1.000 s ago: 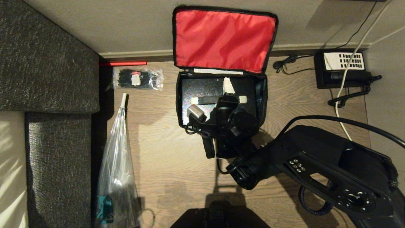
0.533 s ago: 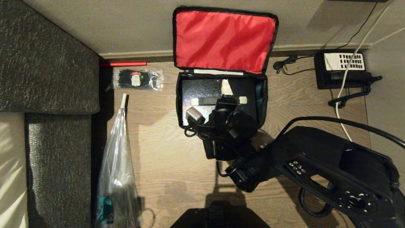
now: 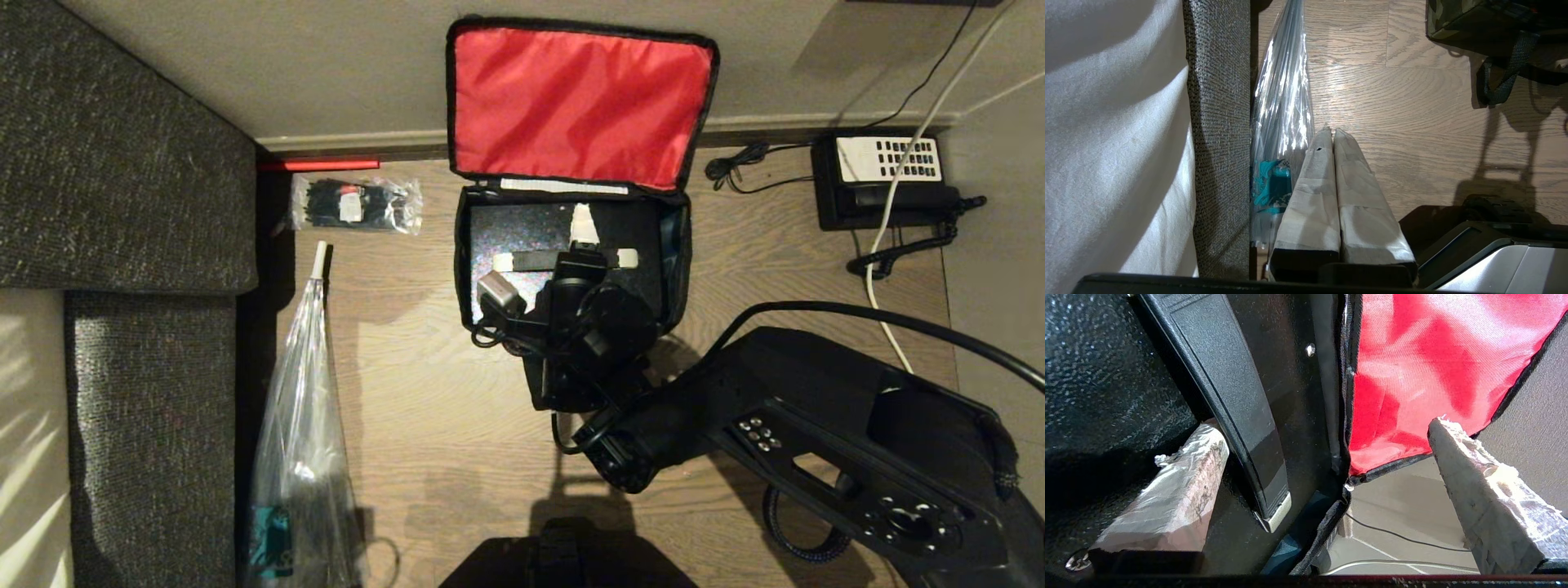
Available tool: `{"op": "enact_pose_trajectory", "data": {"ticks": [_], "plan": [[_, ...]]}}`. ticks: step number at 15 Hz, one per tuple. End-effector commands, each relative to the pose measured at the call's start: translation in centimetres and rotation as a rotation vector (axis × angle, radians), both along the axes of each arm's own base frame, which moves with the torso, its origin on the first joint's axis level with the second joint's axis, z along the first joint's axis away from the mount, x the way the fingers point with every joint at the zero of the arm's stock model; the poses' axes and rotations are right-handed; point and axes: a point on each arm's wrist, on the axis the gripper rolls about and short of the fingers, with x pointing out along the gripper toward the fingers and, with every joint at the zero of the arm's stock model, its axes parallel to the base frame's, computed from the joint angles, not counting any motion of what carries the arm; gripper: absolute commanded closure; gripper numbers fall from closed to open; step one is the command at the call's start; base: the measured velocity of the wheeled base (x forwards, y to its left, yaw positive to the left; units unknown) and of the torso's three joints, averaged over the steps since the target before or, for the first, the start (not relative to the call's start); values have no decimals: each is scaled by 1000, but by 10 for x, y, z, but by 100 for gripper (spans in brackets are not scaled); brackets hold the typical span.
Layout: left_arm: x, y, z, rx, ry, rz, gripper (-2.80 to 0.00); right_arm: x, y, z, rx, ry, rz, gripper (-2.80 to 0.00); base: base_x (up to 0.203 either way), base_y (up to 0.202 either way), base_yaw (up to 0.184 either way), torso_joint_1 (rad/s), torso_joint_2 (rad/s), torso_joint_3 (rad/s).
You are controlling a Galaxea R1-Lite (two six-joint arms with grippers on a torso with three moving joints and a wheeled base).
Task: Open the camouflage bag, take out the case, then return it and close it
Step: Grip the handle
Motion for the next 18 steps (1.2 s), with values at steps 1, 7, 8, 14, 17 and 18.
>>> {"op": "enact_pose_trajectory", "data": {"ticks": [1,7,8,14,17,18], "plan": [[0,0,-1,-1,1,1,0,-1,-1,-6,-27,15,-16,-280,0,0,0,0,0,0],[0,0,-1,-1,1,1,0,2,2,-23,-55,45,-28,-280,0,0,0,0,0,0],[0,0,-1,-1,1,1,0,4,3,-20,-45,34,-30,-280,0,0,0,0,0,0],[0,0,-1,-1,1,1,0,12,7,-10,3,-15,-37,-280,0,0,0,0,0,0],[0,0,-1,-1,1,1,0,19,4,-6,9,-35,-54,-280,0,0,0,0,0,0],[0,0,-1,-1,1,1,0,19,4,-5,12,-38,-55,-280,0,0,0,0,0,0]]}}
